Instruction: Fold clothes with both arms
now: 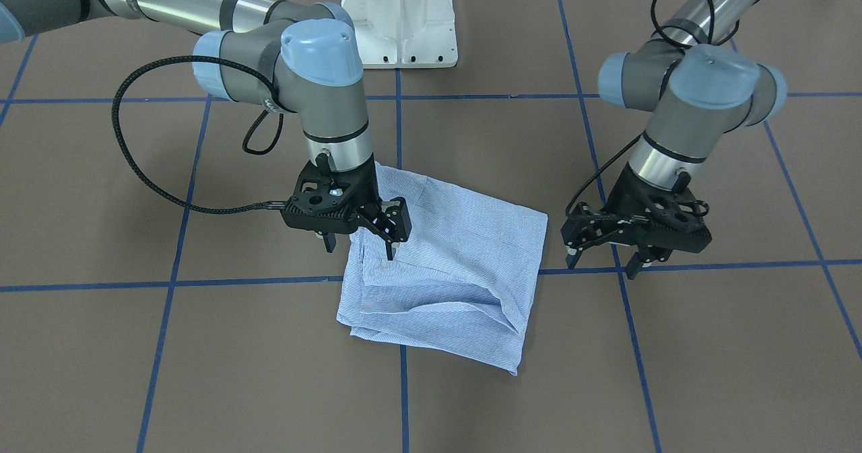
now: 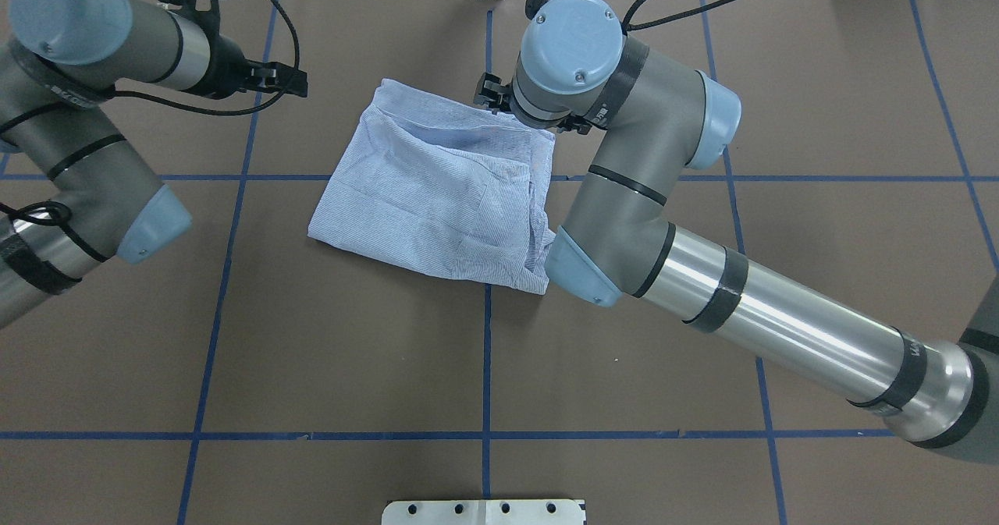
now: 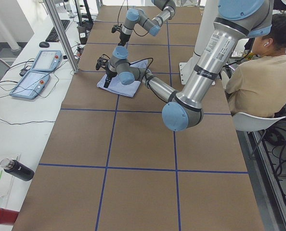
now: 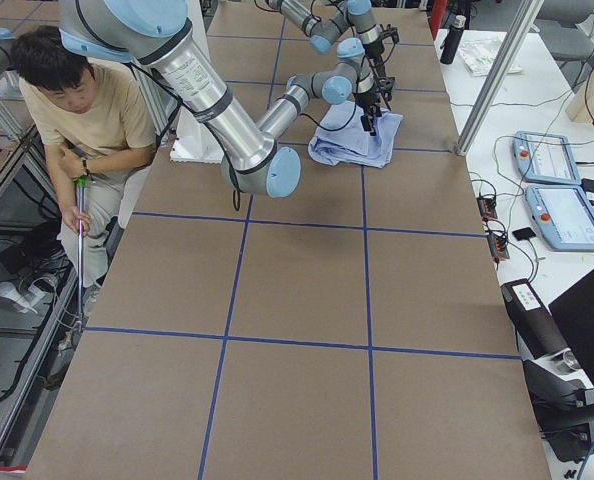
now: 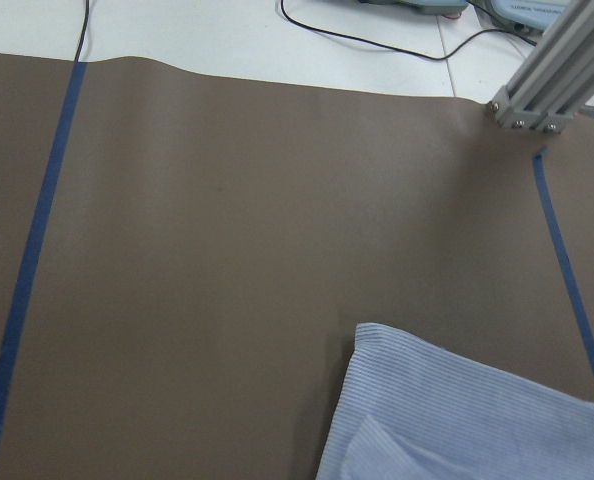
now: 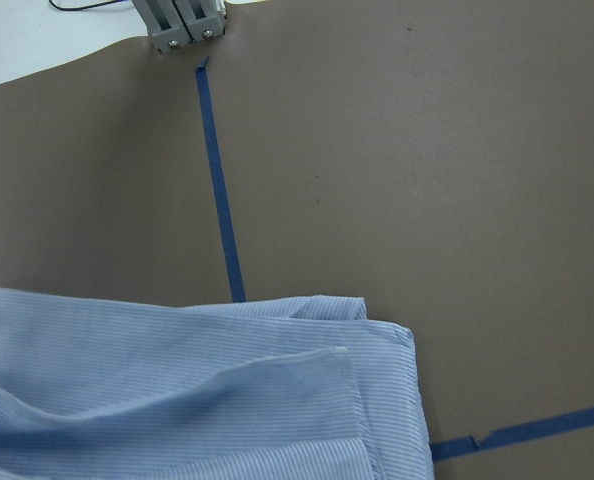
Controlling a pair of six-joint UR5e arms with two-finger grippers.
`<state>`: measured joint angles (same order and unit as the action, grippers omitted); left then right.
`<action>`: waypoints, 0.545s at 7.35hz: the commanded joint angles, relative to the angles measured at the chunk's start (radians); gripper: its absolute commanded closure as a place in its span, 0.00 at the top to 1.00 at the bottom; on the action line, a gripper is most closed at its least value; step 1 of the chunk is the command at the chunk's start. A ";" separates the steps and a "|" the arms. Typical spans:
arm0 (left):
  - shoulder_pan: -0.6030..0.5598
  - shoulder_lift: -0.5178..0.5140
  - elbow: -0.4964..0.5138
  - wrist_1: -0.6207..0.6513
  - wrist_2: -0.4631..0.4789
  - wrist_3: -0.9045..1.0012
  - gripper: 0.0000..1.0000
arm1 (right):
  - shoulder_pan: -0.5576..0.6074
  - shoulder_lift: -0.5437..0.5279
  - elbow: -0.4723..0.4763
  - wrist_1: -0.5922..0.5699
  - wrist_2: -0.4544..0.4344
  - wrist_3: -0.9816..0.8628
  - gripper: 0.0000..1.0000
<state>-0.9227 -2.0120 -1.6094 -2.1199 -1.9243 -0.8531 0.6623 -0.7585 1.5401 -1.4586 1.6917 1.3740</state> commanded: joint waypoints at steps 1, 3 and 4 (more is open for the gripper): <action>-0.056 0.122 -0.078 0.000 -0.036 0.182 1.00 | -0.013 -0.105 0.182 -0.083 0.025 -0.041 1.00; -0.218 0.217 -0.075 0.003 -0.134 0.463 1.00 | -0.023 -0.136 0.386 -0.329 0.054 -0.111 1.00; -0.332 0.270 -0.066 0.011 -0.159 0.652 1.00 | 0.043 -0.186 0.470 -0.394 0.110 -0.232 1.00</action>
<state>-1.1307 -1.8061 -1.6818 -2.1156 -2.0436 -0.4107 0.6574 -0.8982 1.8988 -1.7472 1.7505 1.2545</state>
